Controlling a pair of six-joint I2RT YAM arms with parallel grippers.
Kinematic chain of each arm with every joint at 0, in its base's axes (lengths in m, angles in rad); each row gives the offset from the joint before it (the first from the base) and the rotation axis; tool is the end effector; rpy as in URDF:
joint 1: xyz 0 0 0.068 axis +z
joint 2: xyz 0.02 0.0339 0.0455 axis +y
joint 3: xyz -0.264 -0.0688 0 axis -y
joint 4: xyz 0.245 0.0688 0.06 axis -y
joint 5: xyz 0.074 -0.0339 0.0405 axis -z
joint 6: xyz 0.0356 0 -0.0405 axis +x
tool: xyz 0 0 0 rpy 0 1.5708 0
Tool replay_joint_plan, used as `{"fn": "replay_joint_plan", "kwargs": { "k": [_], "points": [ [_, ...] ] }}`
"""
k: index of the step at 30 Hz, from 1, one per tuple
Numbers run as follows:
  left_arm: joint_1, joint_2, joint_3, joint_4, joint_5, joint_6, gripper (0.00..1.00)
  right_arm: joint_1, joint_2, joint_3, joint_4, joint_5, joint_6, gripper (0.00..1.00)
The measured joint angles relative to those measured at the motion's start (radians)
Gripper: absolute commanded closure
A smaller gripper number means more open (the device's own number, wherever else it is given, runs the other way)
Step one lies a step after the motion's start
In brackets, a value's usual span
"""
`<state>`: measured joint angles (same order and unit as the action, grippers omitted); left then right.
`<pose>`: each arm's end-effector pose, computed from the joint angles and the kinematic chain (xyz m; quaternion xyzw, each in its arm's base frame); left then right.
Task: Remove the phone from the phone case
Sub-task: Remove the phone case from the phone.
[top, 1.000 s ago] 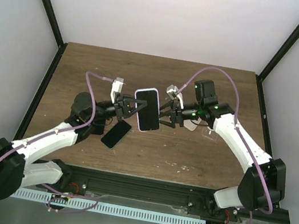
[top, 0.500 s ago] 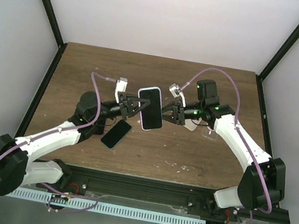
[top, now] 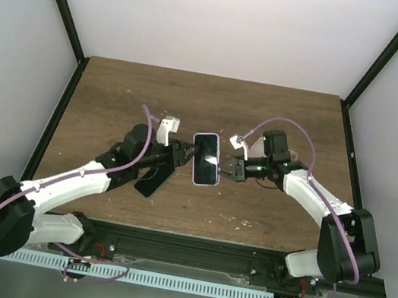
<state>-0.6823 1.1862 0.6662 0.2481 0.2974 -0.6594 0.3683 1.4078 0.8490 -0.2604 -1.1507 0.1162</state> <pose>0.2010 -0.1767 0.2595 0.0986 0.7866 -0.4642 0.3951 0.2469 0.1301 0.2303 -0.2962 0.7492 0.5652 0.1775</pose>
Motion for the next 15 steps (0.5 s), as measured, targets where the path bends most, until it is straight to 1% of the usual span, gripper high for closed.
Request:
{"fn": "replay_joint_plan", "kwargs": {
  "k": [4,9,12,15],
  "points": [
    [0.0,-0.037,-0.006,-0.116,-0.124,0.018,0.47,-0.013,-0.025,-0.09,0.072,0.122,0.089,0.99],
    [-0.023,-0.097,-0.037,-0.188,-0.218,0.045,0.49,-0.014,-0.097,-0.218,0.172,0.303,0.249,0.99],
    [-0.081,-0.093,-0.039,-0.223,-0.271,0.081,0.5,-0.014,-0.066,-0.23,0.187,0.388,0.326,0.99],
    [-0.161,-0.057,-0.031,-0.252,-0.334,0.128,0.5,-0.014,-0.026,-0.23,0.203,0.439,0.379,0.99]
  ]
}}
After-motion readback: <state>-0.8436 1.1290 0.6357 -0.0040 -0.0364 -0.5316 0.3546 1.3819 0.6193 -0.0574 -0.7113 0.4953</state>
